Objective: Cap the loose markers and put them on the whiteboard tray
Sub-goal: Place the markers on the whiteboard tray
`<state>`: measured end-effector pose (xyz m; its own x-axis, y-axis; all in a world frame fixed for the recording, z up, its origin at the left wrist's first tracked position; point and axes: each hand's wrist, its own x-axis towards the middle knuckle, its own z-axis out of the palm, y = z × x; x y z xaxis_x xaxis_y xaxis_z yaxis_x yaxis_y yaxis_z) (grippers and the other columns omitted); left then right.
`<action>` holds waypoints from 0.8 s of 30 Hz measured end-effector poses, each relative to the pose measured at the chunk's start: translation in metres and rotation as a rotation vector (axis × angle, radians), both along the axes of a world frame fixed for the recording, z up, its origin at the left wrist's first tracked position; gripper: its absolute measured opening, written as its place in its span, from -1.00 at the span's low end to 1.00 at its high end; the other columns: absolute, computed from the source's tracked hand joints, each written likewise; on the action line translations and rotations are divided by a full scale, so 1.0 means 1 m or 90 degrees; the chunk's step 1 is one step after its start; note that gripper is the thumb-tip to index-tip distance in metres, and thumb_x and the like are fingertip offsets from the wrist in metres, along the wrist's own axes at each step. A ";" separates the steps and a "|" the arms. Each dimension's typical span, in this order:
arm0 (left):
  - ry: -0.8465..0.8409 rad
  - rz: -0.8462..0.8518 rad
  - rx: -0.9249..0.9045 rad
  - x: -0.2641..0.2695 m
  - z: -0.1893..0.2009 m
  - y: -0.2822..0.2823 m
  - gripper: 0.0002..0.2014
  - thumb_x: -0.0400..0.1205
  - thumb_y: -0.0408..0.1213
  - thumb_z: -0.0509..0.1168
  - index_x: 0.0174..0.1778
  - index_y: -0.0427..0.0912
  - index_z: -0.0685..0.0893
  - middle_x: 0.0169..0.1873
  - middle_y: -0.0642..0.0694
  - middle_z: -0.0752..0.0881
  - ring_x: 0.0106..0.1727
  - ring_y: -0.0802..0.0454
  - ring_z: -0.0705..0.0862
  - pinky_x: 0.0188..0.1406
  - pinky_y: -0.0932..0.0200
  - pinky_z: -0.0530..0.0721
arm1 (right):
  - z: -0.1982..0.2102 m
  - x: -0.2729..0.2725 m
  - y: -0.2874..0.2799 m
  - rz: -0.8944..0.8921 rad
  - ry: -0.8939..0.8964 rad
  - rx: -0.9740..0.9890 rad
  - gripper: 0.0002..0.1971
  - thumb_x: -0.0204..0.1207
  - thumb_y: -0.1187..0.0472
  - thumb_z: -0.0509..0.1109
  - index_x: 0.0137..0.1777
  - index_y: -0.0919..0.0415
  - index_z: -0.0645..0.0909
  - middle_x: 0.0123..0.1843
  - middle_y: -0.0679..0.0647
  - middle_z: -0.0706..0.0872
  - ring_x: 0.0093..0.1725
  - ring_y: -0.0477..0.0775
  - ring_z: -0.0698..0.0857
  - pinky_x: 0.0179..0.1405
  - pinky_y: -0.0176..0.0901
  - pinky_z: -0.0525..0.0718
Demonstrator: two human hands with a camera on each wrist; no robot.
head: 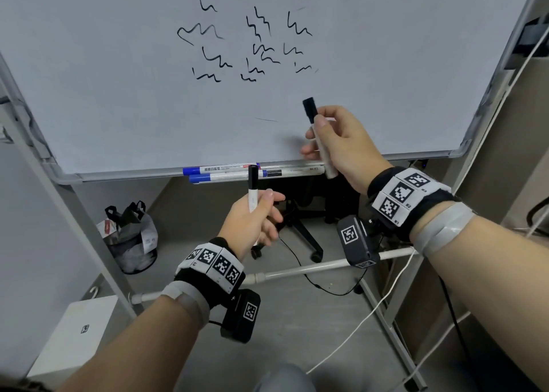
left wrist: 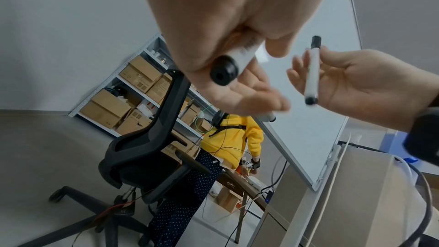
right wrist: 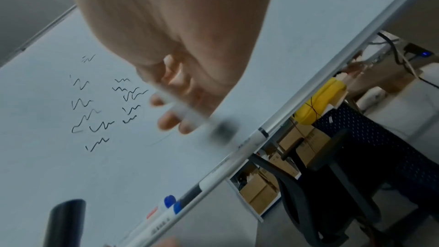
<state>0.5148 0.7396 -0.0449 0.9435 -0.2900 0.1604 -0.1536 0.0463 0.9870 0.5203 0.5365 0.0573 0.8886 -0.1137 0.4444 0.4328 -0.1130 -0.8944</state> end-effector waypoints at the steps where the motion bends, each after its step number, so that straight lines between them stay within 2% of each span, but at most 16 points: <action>1: -0.004 0.023 0.004 0.002 -0.002 0.001 -0.67 0.84 -0.03 0.20 0.22 -0.21 0.71 -0.31 -0.17 0.66 -0.57 0.02 0.53 -0.66 0.20 0.48 | -0.002 0.005 -0.003 -0.042 -0.012 -0.059 -0.82 0.82 0.19 0.24 0.34 0.17 0.55 -0.03 0.08 0.77 -0.21 0.10 0.76 -0.07 -0.01 0.82; 2: -0.001 0.037 0.004 0.005 -0.003 0.001 -0.69 0.84 -0.04 0.21 0.18 -0.21 0.70 -0.38 -0.12 0.59 -0.60 0.06 0.42 -0.67 0.24 0.36 | -0.004 0.010 -0.006 -0.071 -0.017 -0.123 -0.80 0.79 0.20 0.27 0.35 0.12 0.60 -0.01 0.04 0.79 -0.22 0.05 0.74 -0.07 -0.05 0.80; 4: 0.012 0.043 0.005 0.008 -0.005 0.002 -0.71 0.82 -0.03 0.24 0.13 -0.20 0.69 -0.45 -0.05 0.50 -0.60 0.09 0.30 -0.64 0.27 0.25 | -0.012 0.020 -0.010 -0.111 -0.018 -0.239 -0.74 0.73 0.20 0.34 0.37 0.04 0.69 0.04 0.02 0.83 -0.15 0.02 0.78 0.03 -0.10 0.77; 8: 0.017 0.033 0.020 0.012 -0.005 0.000 -0.70 0.77 0.03 0.31 0.07 -0.17 0.66 -0.47 0.03 0.44 -0.59 0.11 0.27 -0.66 0.28 0.24 | -0.022 0.031 -0.009 -0.162 -0.019 -0.351 -0.79 0.59 0.19 0.55 0.20 0.03 0.82 -0.03 -0.09 0.83 -0.04 -0.13 0.78 0.12 -0.29 0.69; 9: 0.022 0.028 0.020 0.012 -0.005 -0.001 -0.69 0.76 0.06 0.32 0.05 -0.16 0.64 -0.48 0.04 0.43 -0.59 0.12 0.27 -0.66 0.29 0.24 | -0.023 0.034 -0.007 -0.173 -0.019 -0.380 -0.81 0.55 0.16 0.59 0.14 0.02 0.84 -0.05 -0.12 0.84 -0.03 -0.13 0.79 0.16 -0.24 0.72; 11: 0.039 0.020 0.004 0.014 -0.007 -0.003 -0.65 0.75 0.13 0.29 0.00 -0.14 0.57 -0.49 0.05 0.41 -0.61 0.12 0.26 -0.66 0.29 0.23 | -0.026 0.041 -0.004 -0.190 -0.021 -0.448 -0.83 0.50 0.07 0.61 0.08 -0.05 0.87 -0.09 -0.19 0.85 0.02 -0.07 0.80 0.28 -0.01 0.72; 13: 0.082 0.009 -0.031 0.018 -0.008 -0.004 -0.58 0.76 0.23 0.18 -0.07 -0.10 0.50 -0.49 0.04 0.38 -0.62 0.11 0.24 -0.64 0.31 0.20 | -0.028 0.046 -0.001 -0.208 -0.017 -0.497 -0.83 0.49 0.00 0.59 0.07 -0.13 0.87 -0.12 -0.21 0.86 0.05 -0.05 0.79 0.36 0.16 0.65; 16: 0.159 -0.010 -0.096 0.025 -0.010 -0.004 -0.53 0.80 0.27 0.01 -0.17 -0.06 0.43 -0.49 0.01 0.34 -0.67 0.13 0.25 -0.64 0.36 0.21 | -0.032 0.052 0.002 -0.225 -0.018 -0.537 -0.83 0.53 -0.06 0.58 0.10 -0.20 0.87 -0.07 -0.16 0.89 0.23 0.05 0.72 0.42 0.18 0.58; 18: 0.162 -0.015 -0.116 0.029 -0.012 -0.004 -0.54 0.83 0.22 -0.02 -0.19 -0.06 0.39 -0.46 -0.01 0.35 -0.67 0.12 0.26 -0.64 0.38 0.22 | -0.035 0.055 0.004 -0.229 -0.032 -0.574 -0.83 0.57 -0.08 0.55 0.13 -0.25 0.86 -0.04 -0.18 0.89 0.32 0.15 0.63 0.42 0.17 0.54; 22: 0.132 -0.023 -0.115 0.031 -0.017 -0.004 -0.58 0.86 0.15 -0.02 -0.17 -0.07 0.37 -0.43 -0.02 0.39 -0.63 0.09 0.26 -0.63 0.36 0.21 | -0.043 0.062 0.003 -0.183 -0.022 -0.533 -0.82 0.60 -0.03 0.51 0.14 -0.22 0.87 0.00 -0.17 0.89 0.32 0.13 0.65 0.43 0.11 0.59; 24: 0.123 -0.030 -0.122 0.032 -0.019 -0.004 -0.59 0.82 0.18 0.05 -0.17 -0.07 0.38 -0.43 -0.02 0.40 -0.63 0.09 0.27 -0.62 0.34 0.21 | -0.045 0.063 0.004 -0.152 -0.021 -0.510 -0.83 0.61 0.04 0.51 0.14 -0.16 0.88 0.02 -0.14 0.90 0.24 0.05 0.74 0.40 -0.03 0.65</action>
